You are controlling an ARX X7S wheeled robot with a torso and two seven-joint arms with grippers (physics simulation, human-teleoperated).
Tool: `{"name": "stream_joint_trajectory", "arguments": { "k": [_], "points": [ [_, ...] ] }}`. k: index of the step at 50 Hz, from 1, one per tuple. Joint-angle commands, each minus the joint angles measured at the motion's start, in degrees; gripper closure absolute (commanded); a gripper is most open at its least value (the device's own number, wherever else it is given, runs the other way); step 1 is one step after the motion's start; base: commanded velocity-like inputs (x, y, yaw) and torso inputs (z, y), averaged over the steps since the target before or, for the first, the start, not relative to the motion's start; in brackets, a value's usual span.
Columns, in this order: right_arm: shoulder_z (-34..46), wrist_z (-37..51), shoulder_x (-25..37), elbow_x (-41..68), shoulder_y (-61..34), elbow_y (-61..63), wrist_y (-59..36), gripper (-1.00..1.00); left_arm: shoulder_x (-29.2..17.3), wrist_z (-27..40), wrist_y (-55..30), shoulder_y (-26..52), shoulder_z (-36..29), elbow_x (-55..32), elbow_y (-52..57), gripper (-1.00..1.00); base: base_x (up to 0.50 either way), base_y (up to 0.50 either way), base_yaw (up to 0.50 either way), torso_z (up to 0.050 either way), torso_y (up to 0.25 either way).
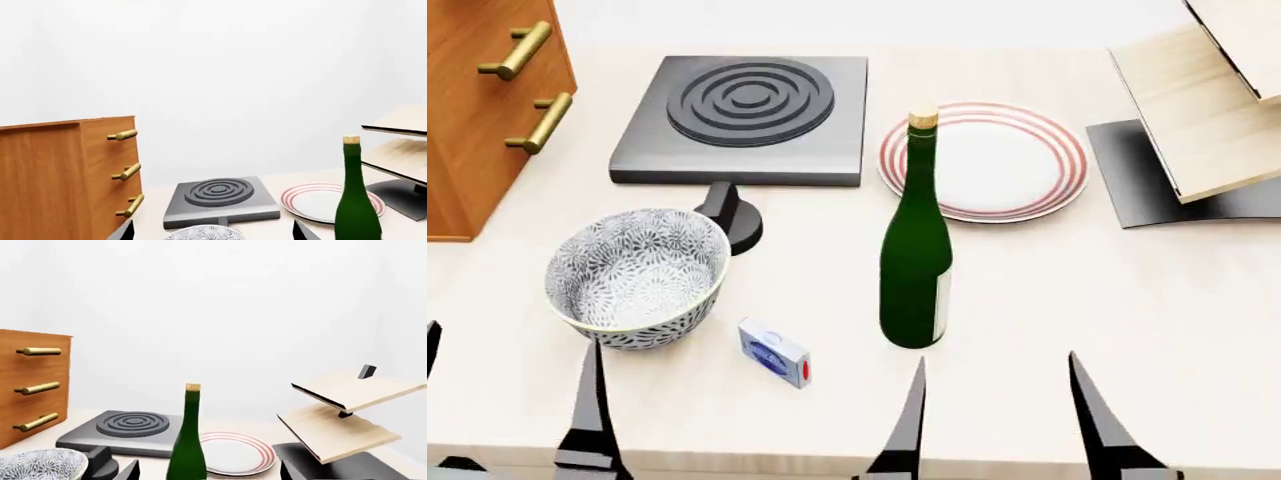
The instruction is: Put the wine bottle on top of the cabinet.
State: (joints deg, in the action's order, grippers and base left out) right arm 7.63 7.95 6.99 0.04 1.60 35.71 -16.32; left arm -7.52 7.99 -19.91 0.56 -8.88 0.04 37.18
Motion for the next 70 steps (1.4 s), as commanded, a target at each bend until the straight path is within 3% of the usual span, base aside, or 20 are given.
{"name": "stream_joint_trajectory", "arguments": {
  "k": [1,15,49,70],
  "points": [
    [-0.1,0.5,1.0,1.2,-0.5,9.3,-5.3,-1.0,-0.8,0.5,-9.5,2.1,-1.6,0.7,13.5,-1.0,0.0,0.0,0.0,0.0,0.0],
    [0.1,1.6,2.1,0.9,-1.3,9.5,-8.9,-1.0,-1.4,1.5,-9.5,2.0,-1.5,-0.6,13.4,-1.0,0.02,0.0,0.0,0.0,0.0],
    [0.7,3.9,3.1,1.7,-1.5,7.4,-8.7,-1.0,-2.7,3.4,-12.1,3.5,-2.6,-1.8,16.3,-1.0,0.5,-0.08,0.0,0.0,0.0],
    [3.4,4.9,5.0,-0.2,-1.4,7.6,-9.3,-1.0,-3.8,4.8,-13.6,4.1,-3.0,-3.0,17.6,-1.0,0.0,0.07,0.0,0.0,0.001]
  ]
}}
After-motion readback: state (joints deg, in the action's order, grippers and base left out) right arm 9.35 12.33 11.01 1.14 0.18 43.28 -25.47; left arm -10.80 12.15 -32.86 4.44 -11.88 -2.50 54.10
